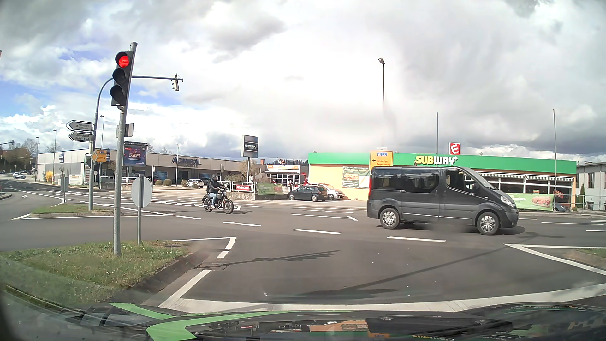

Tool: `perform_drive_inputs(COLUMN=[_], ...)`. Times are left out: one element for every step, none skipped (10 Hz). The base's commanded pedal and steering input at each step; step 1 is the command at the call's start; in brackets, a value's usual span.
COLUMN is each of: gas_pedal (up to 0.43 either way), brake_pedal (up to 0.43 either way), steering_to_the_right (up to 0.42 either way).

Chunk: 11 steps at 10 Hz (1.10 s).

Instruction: Follow the waypoints while adhering to traffic rules and regulations

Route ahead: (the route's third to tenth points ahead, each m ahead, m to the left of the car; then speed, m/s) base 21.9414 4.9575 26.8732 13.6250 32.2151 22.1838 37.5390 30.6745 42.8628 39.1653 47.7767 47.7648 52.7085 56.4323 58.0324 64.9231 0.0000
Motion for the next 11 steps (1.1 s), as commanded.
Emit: perform_drive_inputs(gas_pedal=[0.0, 0.0, 0.0, 0.0, 0.0, 0.0, 0.0, 0.0, 0.0, 0.0, 0.0], brake_pedal=[0.311, 0.311, 0.311, 0.311, 0.311, 0.311, 0.311, 0.311, 0.311, 0.311, 0.311], steering_to_the_right=[0.012, 0.012, 0.012, 0.012, 0.012, 0.012, 0.012, 0.012, 0.012, 0.012, 0.012])
